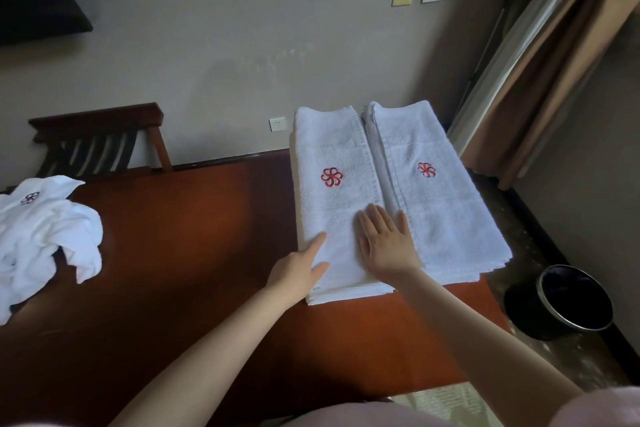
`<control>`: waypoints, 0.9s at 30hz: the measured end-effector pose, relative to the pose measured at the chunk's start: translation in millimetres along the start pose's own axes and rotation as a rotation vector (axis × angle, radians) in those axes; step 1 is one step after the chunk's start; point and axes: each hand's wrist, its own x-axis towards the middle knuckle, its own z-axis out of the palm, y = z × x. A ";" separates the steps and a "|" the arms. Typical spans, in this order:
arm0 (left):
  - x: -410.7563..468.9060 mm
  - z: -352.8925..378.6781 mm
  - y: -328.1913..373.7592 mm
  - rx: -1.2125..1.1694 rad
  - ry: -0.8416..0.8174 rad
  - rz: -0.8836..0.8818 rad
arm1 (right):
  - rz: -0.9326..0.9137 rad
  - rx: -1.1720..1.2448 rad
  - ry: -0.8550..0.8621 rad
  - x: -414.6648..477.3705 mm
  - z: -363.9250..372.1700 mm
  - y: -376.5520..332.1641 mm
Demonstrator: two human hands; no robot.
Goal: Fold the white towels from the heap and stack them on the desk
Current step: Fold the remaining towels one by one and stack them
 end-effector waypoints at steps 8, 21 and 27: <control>3.8 3.6 -18.9 0.250 0.037 0.054 | 0.012 0.019 0.019 1.1 -9.8 -1.3; 19.8 -88.3 -70.1 -0.042 0.370 0.016 | -0.076 0.251 0.197 66.8 -48.6 -106.4; -4.3 -124.0 -185.2 -0.008 0.415 -0.018 | -0.056 0.322 -0.006 95.8 -37.2 -217.0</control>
